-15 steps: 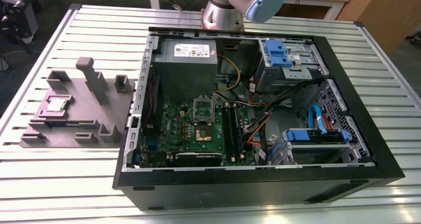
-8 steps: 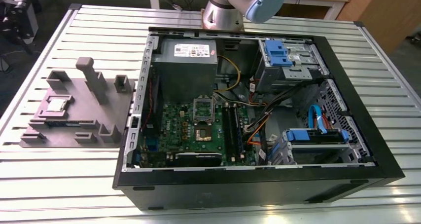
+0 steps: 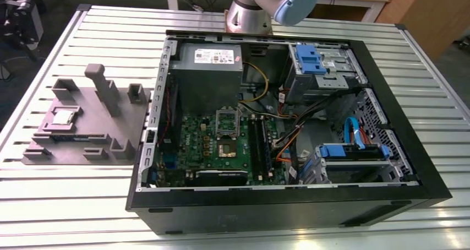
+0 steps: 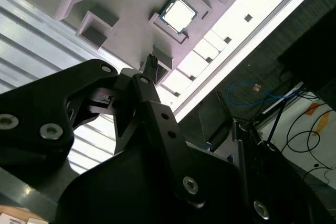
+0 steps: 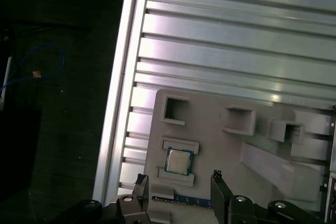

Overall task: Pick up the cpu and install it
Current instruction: 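Pick up the cpu and move it towards the insertion slot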

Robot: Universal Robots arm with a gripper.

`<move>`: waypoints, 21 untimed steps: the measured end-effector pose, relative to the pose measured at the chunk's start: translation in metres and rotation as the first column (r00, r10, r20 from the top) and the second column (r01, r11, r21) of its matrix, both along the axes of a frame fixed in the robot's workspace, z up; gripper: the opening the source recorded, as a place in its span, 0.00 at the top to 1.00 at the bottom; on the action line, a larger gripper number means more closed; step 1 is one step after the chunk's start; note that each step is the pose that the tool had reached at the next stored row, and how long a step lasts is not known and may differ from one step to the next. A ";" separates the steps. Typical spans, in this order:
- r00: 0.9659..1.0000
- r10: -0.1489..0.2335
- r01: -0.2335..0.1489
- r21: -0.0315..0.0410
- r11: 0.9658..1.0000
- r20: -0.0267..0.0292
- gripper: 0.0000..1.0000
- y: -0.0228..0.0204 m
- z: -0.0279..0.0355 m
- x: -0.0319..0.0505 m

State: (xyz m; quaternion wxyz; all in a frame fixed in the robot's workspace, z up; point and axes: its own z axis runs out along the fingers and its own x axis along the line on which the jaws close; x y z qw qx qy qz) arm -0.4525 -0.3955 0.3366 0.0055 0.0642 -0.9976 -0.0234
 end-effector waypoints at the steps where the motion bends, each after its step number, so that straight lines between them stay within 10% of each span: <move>1: 1.000 0.000 0.000 0.000 1.000 0.000 0.41 0.0000 -0.0003 0.0000; 21: 1.000 0.000 0.000 0.000 1.000 0.000 0.41 0.0000 -0.0049 0.0000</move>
